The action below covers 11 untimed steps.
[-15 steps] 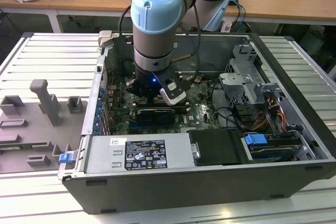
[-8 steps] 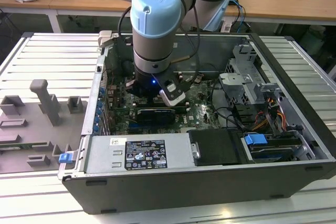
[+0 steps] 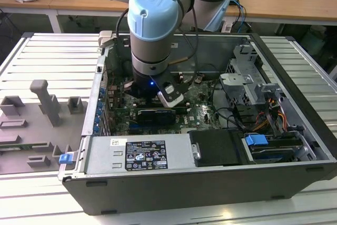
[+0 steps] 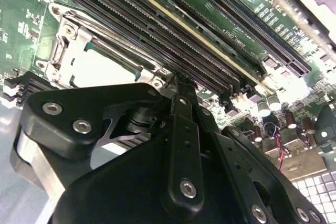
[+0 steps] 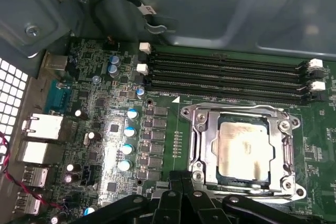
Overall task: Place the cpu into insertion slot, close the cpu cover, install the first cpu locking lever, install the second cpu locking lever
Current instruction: 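Install the second cpu locking lever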
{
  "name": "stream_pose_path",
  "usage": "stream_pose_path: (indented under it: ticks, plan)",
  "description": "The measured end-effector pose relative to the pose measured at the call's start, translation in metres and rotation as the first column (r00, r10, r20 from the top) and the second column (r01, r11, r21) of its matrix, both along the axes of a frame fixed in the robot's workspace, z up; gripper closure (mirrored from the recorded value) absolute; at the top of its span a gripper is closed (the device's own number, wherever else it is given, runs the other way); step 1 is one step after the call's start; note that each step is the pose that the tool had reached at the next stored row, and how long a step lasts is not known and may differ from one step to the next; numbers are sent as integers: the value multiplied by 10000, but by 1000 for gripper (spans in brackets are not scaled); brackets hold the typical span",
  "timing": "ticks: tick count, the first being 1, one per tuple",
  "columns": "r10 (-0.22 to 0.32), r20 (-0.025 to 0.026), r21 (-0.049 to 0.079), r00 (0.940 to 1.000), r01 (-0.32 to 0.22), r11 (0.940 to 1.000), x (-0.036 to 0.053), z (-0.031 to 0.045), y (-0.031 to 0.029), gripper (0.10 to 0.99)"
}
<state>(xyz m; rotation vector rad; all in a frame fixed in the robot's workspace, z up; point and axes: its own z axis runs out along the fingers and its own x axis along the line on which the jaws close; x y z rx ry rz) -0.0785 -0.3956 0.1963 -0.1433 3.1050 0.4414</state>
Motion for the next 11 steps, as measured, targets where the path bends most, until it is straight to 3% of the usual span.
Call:
stream_pose_path:
  ticks: [2, 6, 11]
  plan:
    - [2, 4, 11, 10000, -2, 10000, -1, 36, 1, 984]
    - [3, 2, 12, 10000, -3, 10000, -2, 187, 1, 984]
    - [4, 4, 21, 10000, -4, 10000, -2, 223, 1, 984]
